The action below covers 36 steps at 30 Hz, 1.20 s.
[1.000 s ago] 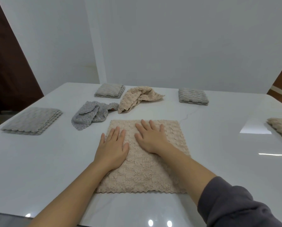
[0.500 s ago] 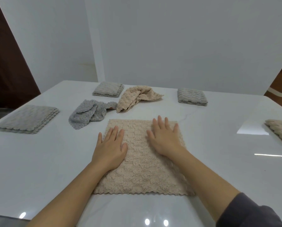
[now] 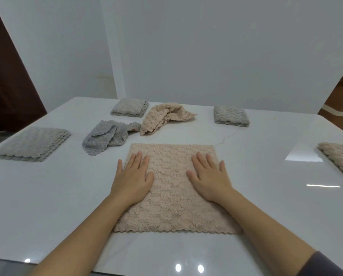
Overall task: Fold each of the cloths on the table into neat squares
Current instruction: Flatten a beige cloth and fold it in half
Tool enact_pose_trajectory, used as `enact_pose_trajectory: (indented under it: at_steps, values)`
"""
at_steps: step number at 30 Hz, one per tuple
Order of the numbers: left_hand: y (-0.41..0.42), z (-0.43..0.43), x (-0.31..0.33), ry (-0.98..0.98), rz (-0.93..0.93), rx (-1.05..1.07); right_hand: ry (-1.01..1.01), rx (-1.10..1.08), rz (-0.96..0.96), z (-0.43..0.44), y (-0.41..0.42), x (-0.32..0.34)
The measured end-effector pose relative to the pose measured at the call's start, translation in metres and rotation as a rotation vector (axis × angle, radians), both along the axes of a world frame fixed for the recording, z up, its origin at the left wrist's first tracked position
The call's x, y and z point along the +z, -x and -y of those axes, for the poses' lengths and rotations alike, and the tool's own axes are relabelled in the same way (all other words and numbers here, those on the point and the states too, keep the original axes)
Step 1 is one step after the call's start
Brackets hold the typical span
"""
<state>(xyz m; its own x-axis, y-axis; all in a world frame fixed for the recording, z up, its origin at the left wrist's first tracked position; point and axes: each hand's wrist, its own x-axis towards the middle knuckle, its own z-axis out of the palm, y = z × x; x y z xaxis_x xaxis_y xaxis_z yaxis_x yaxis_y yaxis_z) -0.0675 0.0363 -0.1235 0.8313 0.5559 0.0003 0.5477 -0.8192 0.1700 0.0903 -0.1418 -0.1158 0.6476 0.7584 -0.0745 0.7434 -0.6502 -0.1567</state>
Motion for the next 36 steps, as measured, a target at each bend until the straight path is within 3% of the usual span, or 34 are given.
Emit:
enact_pose_trajectory:
  at_steps: [3, 8, 18, 36]
  values:
    - [-0.001, 0.000, 0.000, -0.003, 0.003, 0.010, 0.006, -0.070, -0.006, 0.011, -0.006, 0.003]
    - [-0.001, 0.016, 0.013, -0.233, 0.134, -0.041, -0.085, -0.035, 0.038, 0.010, 0.022, 0.013]
    - [0.021, 0.062, -0.003, -0.009, 0.073, -0.117, -0.043, 0.113, -0.003, 0.011, 0.066, -0.002]
    - [0.088, 0.022, -0.001, 0.012, -0.078, -0.167, 0.003, 0.038, 0.031, 0.074, 0.038, -0.004]
